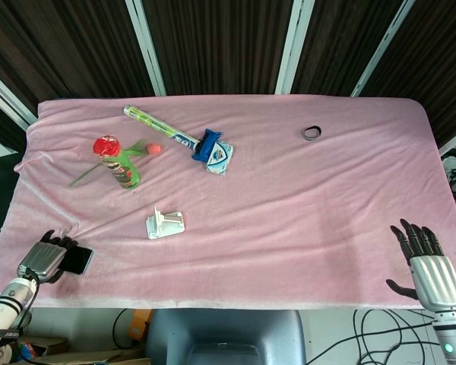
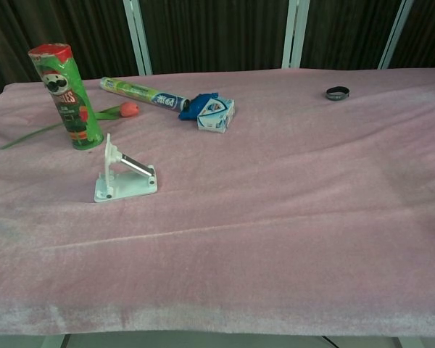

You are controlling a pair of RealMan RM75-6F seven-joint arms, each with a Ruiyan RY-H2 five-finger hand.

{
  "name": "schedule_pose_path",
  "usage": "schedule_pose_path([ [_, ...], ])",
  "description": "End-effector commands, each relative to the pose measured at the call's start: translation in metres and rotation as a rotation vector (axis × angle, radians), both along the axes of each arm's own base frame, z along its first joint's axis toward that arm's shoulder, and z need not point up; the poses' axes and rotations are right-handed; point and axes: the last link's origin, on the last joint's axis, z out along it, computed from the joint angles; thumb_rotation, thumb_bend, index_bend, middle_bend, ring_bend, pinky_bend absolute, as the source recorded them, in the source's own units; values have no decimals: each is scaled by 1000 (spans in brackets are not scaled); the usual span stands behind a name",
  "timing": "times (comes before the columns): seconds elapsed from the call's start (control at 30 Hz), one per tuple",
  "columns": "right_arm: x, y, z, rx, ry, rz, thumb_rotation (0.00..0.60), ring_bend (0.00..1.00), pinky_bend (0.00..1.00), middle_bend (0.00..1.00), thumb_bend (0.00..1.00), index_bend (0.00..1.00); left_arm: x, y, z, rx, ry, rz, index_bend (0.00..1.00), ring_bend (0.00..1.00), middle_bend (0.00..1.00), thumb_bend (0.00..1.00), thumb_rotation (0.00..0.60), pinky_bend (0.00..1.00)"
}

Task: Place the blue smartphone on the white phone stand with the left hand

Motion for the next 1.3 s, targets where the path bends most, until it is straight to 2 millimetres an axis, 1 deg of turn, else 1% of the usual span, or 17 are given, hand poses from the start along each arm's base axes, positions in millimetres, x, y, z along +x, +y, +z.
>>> schedule_pose_path([
  [0.03, 0, 0, 0, -1, 0, -1, 600, 0, 0, 0, 152, 0, 7, -2, 6, 78, -107, -34, 809, 577, 947, 437, 600, 126],
  [0.13, -1, 1, 1, -3, -1, -1, 600, 0, 0, 0, 152, 0, 12, -3, 16, 157, -254, -73, 834, 603, 971, 440, 600, 135],
  [0.23, -1, 2, 1, -3, -1, 0, 600, 0, 0, 0, 152, 0, 13, -3, 25, 221, -416, -96, 836, 603, 978, 439, 600, 135],
  [0.37, 0, 2, 1, -3, -3, 3, 600, 0, 0, 0, 152, 0, 17, -4, 34, 245, -639, -58, 836, 599, 978, 438, 600, 133],
  [0.47, 0, 2, 1, -2, -3, 3, 600, 0, 0, 0, 152, 0, 25, -6, 36, 232, -823, -18, 834, 593, 978, 438, 600, 133],
  [0.6, 0, 2, 1, 2, -2, 5, 600, 0, 0, 0, 152, 0, 42, -7, 34, 191, -1053, 50, 832, 591, 979, 438, 600, 133],
  [0.67, 0, 2, 1, 3, -1, 5, 600, 0, 0, 0, 152, 0, 51, -5, 32, 190, -1119, 73, 831, 593, 978, 438, 600, 139],
  [0.8, 0, 2, -1, 9, 1, 7, 600, 0, 0, 0, 152, 0, 71, 1, 21, 203, -1183, 92, 827, 599, 975, 439, 600, 154],
  [0.9, 1, 2, -1, 13, 1, 7, 600, 0, 0, 0, 152, 0, 90, 6, 6, 200, -1288, 147, 809, 595, 963, 438, 600, 154],
  [0.97, 1, 1, -1, 11, 0, 8, 600, 0, 0, 0, 152, 0, 96, 11, -2, 200, -1316, 168, 795, 589, 955, 436, 600, 154],
  [1.13, 1, 2, 0, 9, -6, 8, 600, 0, 0, 0, 152, 0, 109, 33, -23, 266, -1379, 225, 783, 585, 948, 436, 600, 153],
  [1.23, -1, 0, 1, 5, -9, 1, 600, 0, 0, 0, 152, 0, 117, 40, -33, 298, -1409, 276, 782, 585, 948, 436, 600, 154],
  [1.3, -2, 0, 2, 8, -12, -4, 600, 0, 0, 0, 152, 0, 123, 43, -41, 306, -1390, 280, 782, 585, 948, 436, 600, 154],
])
